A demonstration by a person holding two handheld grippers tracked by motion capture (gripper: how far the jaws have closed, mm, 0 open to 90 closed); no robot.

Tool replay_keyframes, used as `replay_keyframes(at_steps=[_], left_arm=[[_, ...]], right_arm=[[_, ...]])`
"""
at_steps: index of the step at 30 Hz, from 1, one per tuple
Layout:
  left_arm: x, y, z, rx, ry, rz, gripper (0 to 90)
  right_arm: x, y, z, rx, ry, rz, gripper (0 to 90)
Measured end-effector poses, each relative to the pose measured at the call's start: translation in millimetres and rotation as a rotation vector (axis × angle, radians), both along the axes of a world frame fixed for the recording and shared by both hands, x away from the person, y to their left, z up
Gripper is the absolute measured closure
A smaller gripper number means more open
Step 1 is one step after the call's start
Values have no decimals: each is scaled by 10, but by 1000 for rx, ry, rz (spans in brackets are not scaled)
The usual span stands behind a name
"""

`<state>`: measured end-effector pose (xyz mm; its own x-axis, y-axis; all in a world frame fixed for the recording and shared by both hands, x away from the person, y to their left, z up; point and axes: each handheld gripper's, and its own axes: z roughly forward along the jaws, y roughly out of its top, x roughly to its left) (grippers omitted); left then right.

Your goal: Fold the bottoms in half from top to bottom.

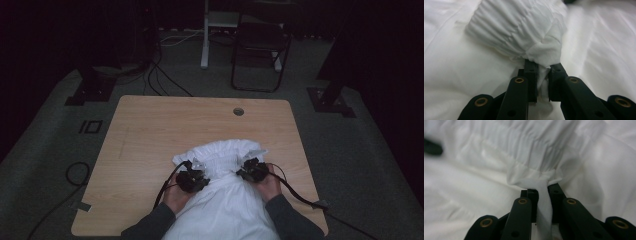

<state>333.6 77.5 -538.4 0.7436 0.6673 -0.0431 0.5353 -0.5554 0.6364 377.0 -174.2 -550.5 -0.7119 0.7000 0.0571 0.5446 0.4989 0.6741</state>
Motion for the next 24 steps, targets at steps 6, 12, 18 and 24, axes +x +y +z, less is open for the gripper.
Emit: replay_keyframes(at_steps=[6,12,18,24], left_arm=[[441,169,9,92,-49,48,817],[991,259,59,141,-64,96,820],[1289,143,64,141,-75,120,820],[1459,83,55,112,-73,166,820]], right_arm=[[291,212,21,2,4,-40,830],[490,353,-7,46,-16,-55,823],[847,318,17,31,-20,-118,817],[1133,287,45,27,-8,-188,814]])
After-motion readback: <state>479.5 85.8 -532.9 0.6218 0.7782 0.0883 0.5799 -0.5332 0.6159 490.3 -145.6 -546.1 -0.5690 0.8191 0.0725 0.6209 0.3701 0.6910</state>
